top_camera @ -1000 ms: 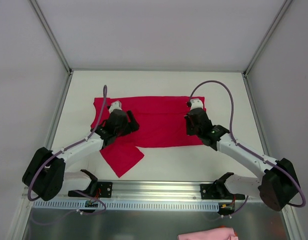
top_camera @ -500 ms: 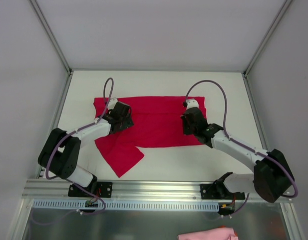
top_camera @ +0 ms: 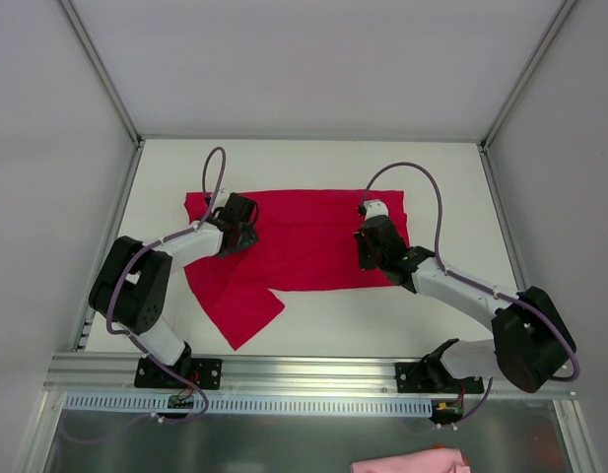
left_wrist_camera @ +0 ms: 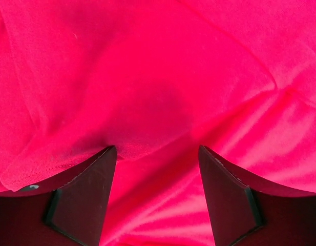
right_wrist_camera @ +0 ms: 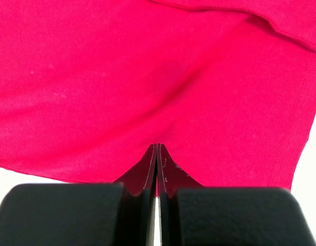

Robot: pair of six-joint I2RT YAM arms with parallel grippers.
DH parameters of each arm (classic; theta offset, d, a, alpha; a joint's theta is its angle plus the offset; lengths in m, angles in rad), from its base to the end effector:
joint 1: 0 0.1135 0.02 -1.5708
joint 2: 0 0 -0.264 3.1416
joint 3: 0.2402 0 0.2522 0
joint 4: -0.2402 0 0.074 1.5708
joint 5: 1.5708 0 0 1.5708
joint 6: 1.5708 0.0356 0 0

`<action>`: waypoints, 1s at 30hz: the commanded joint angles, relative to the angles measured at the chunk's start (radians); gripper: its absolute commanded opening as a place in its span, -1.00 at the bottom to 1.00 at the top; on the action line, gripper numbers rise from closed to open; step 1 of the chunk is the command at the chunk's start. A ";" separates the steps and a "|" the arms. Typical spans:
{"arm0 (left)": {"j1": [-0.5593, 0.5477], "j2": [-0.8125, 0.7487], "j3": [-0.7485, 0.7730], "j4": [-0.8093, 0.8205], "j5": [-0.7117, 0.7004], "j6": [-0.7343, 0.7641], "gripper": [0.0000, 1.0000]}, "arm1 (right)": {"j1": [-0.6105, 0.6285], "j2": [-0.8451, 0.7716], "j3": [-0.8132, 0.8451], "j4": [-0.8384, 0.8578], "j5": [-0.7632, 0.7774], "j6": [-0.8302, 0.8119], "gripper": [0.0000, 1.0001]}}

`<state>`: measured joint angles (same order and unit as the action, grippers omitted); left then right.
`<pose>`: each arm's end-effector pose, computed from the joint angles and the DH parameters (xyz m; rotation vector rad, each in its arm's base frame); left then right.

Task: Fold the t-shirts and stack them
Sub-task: Fold the flattened tshirt in 1/3 of the way

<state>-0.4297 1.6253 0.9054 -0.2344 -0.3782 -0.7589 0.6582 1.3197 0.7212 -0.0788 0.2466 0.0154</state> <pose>0.2964 -0.1214 0.1733 -0.5437 2.3704 -0.0479 0.2230 0.1614 0.2128 -0.5766 2.1495 0.0918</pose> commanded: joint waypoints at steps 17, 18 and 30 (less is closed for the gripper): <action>0.063 0.097 0.184 -0.066 -0.059 0.056 -1.00 | 0.004 0.038 -0.012 0.053 0.060 -0.006 -0.98; 0.068 0.102 0.206 -0.074 -0.062 0.056 -1.00 | 0.003 0.038 -0.014 0.054 0.062 -0.008 -0.98; 0.134 0.033 0.245 -0.028 -0.036 0.079 -0.35 | 0.006 0.107 0.004 0.067 0.033 -0.008 -0.98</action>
<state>-0.3058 1.7180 1.1080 -0.2821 -0.4088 -0.6998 0.6582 1.4174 0.7116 -0.0513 0.2775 0.0135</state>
